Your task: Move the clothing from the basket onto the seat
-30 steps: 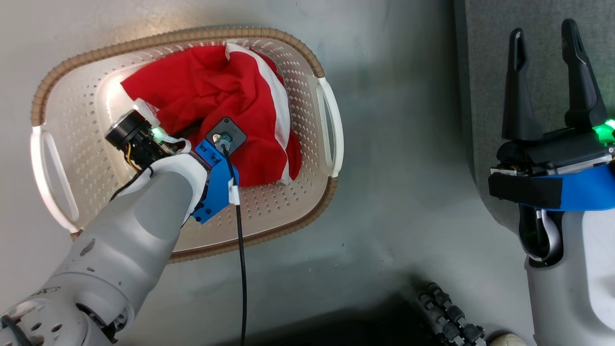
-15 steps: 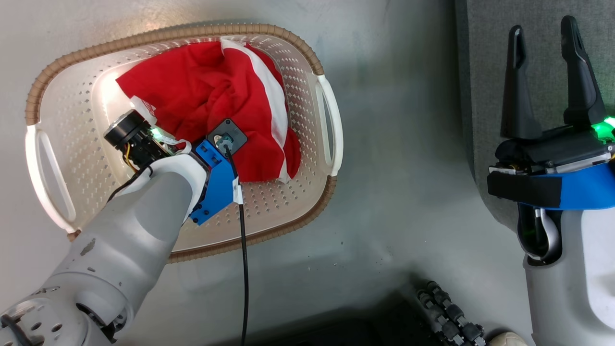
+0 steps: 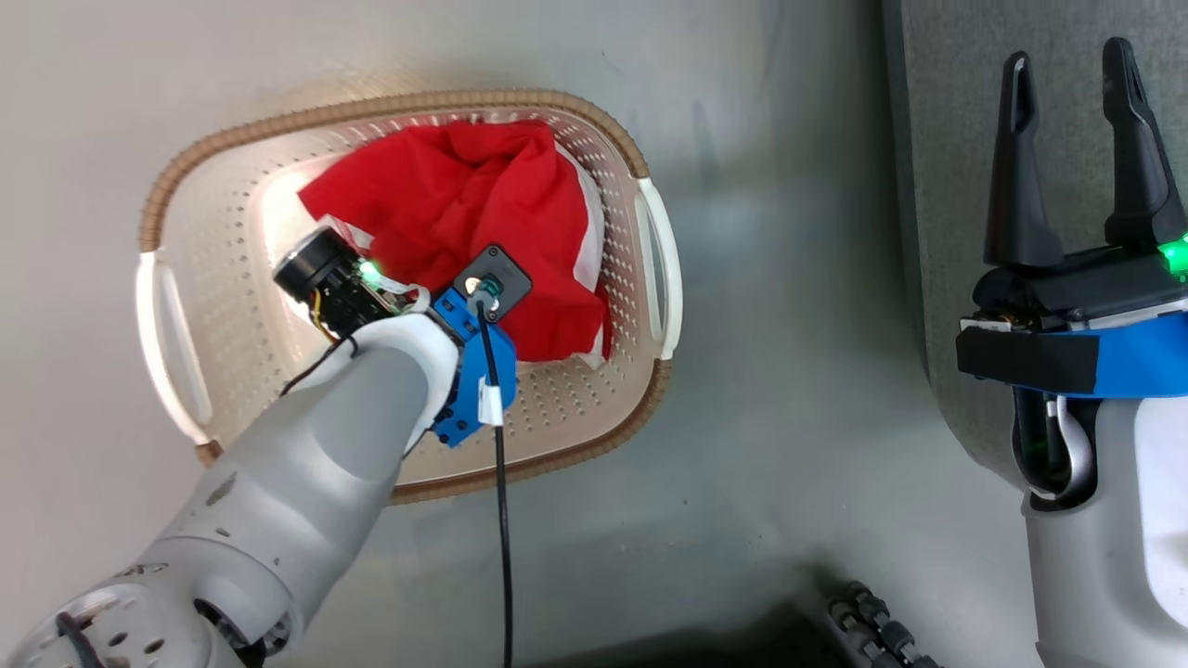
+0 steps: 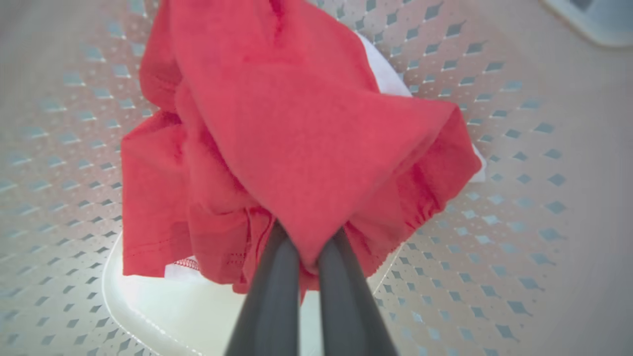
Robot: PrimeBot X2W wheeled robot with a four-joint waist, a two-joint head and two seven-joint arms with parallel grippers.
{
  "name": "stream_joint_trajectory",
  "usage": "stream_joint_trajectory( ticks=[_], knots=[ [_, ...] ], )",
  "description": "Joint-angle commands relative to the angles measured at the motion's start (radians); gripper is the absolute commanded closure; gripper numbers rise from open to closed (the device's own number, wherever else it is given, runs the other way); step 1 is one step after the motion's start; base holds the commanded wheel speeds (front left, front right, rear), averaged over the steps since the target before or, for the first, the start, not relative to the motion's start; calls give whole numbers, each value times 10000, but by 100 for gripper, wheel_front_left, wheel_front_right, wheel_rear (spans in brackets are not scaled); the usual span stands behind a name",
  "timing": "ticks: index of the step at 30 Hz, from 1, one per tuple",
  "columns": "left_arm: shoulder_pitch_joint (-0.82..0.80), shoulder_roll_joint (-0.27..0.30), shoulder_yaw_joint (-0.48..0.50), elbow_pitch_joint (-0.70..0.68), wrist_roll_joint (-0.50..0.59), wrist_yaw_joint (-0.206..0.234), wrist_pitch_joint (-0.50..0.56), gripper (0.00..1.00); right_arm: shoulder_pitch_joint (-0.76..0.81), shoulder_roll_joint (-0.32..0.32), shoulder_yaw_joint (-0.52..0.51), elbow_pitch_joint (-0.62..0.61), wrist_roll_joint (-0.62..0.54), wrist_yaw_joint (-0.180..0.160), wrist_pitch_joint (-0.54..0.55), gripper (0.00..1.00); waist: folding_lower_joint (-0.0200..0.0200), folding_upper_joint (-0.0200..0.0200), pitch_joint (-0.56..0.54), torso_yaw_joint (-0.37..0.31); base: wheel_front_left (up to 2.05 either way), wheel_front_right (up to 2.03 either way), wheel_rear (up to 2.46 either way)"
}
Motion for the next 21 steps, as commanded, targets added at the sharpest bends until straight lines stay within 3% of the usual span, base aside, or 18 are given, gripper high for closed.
stream_joint_trajectory(
  ticks=[1,21],
  knots=[
    [140,-117,-33,-72,-72,-9,-139,100,-13,-97,-56,32,-71,-2,-6,0,-1,0,-373,256,0,0,0],
    [1369,-608,139,-1110,-1145,-9,-1911,100,1233,-450,-142,547,-245,-2,-6,0,-1,0,-3814,1433,0,0,0]
  ],
)
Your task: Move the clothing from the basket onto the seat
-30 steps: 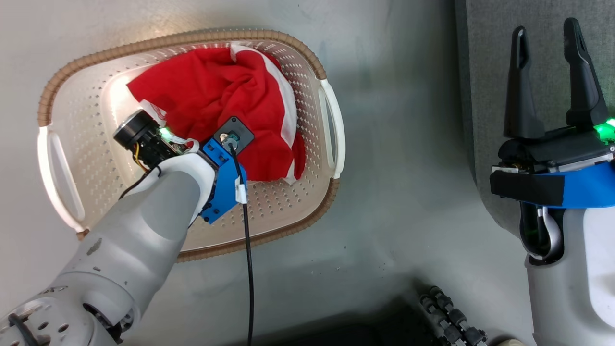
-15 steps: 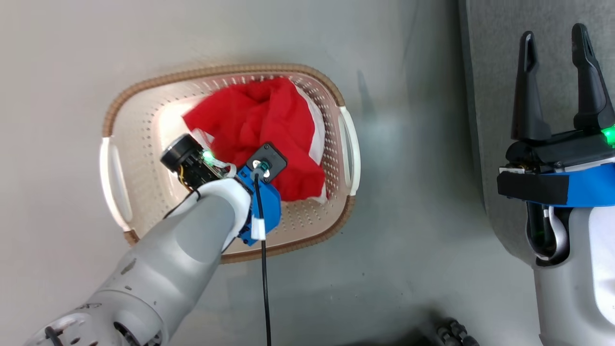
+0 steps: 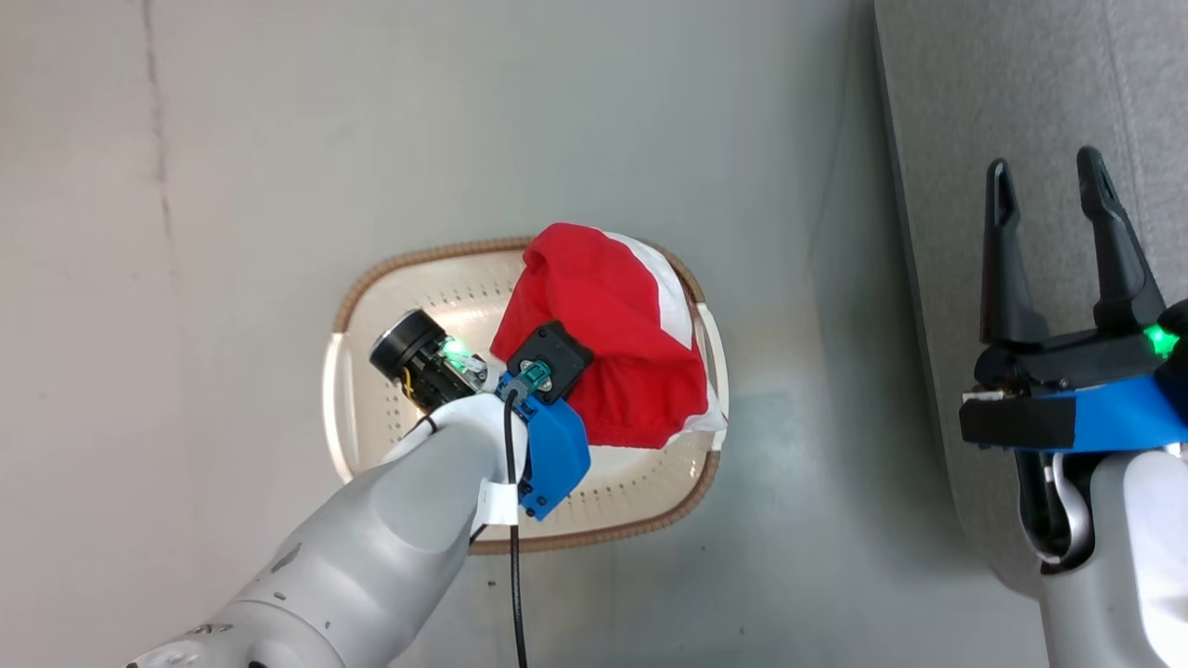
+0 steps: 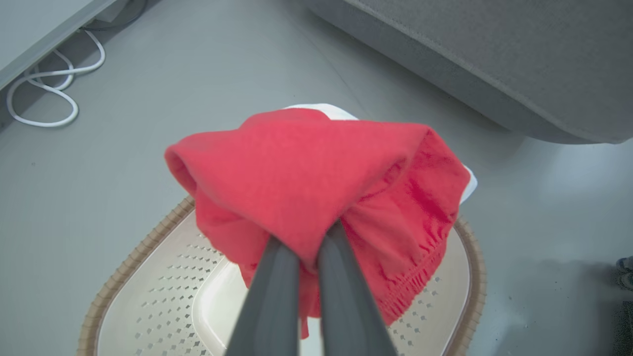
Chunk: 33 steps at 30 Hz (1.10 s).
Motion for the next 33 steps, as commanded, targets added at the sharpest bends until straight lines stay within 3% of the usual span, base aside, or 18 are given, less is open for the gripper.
stream_joint_trajectory(
  ticks=[1,20,33],
  knots=[
    [111,-48,186,-247,-113,-9,-89,100,240,-63,-23,81,-86,-2,-6,0,1,0,-809,342,0,0,0],
    [1782,501,3133,-3834,1474,498,-88,100,1786,144,-103,619,-100,-1,-8,0,1,0,-3765,677,0,0,0],
    [2286,610,3942,-4983,1918,464,-91,100,2643,324,-234,905,-94,-1,-6,0,1,0,-5152,648,0,0,0]
  ],
)
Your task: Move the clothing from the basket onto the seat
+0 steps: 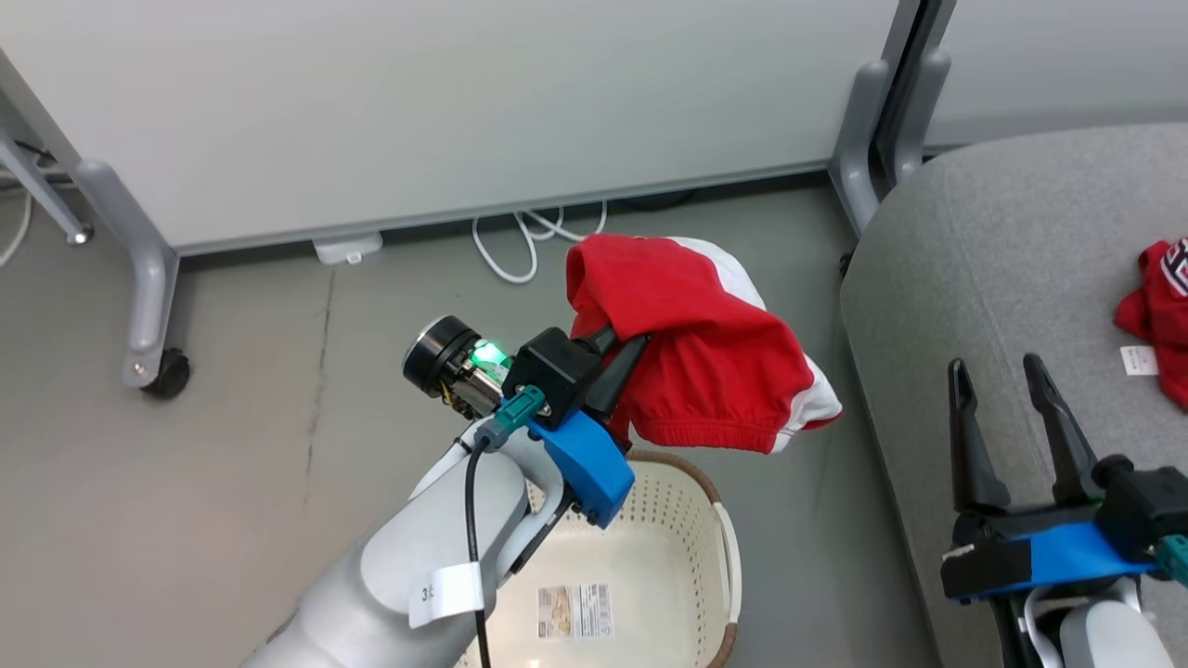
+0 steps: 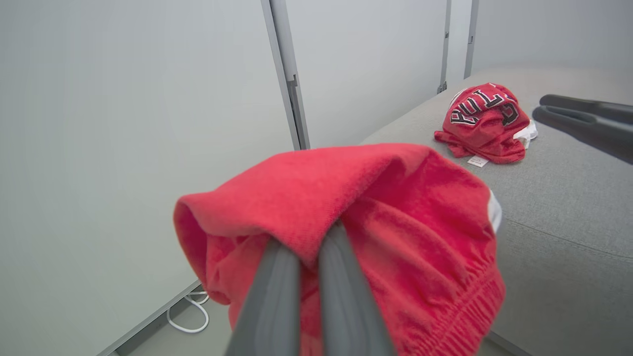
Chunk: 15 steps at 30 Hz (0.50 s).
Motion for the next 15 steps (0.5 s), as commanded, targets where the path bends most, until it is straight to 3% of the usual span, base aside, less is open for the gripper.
stream_joint_trajectory(
  ticks=[1,15],
  knots=[
    [130,44,89,-112,14,9,-47,100,249,50,-44,56,-13,1,-6,0,2,-1,-305,18,0,0,0],
    [248,278,80,-1008,-104,143,195,100,794,151,-103,175,2,1,-6,0,2,-1,-963,31,0,0,0]
  ],
)
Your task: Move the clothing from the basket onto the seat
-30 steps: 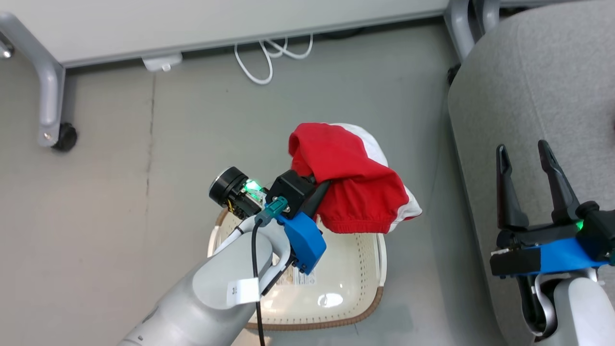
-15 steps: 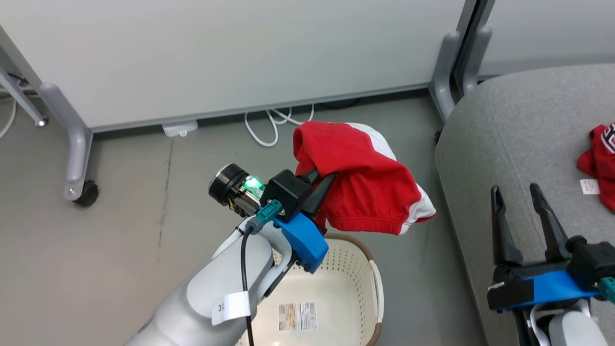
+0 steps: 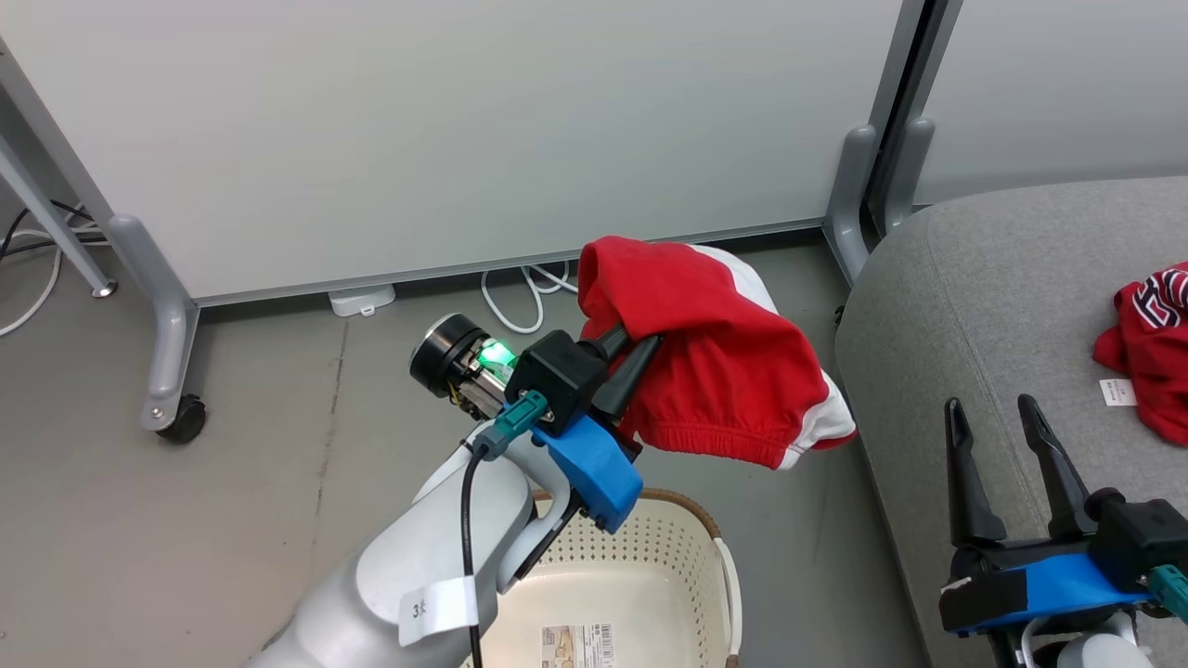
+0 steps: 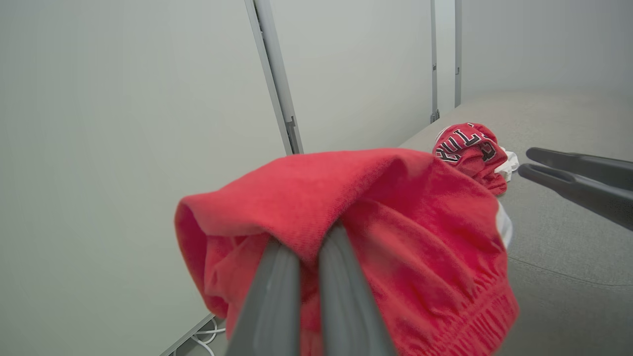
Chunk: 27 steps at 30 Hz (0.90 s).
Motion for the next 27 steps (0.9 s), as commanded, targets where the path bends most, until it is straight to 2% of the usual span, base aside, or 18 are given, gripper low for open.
stream_joint_trajectory(
  ticks=[1,13,27],
  knots=[
    [85,106,23,-110,-36,44,21,100,179,29,-15,23,6,1,-6,0,1,-1,-22,-2,0,0,0],
    [250,319,-85,-504,-98,216,188,100,-366,-168,380,-163,-265,1,-6,0,1,-1,-32,-40,0,0,0],
    [5,290,-210,-578,-88,313,167,100,-1831,-1047,2903,-452,401,1,-6,0,1,-1,179,77,0,0,0]
  ],
)
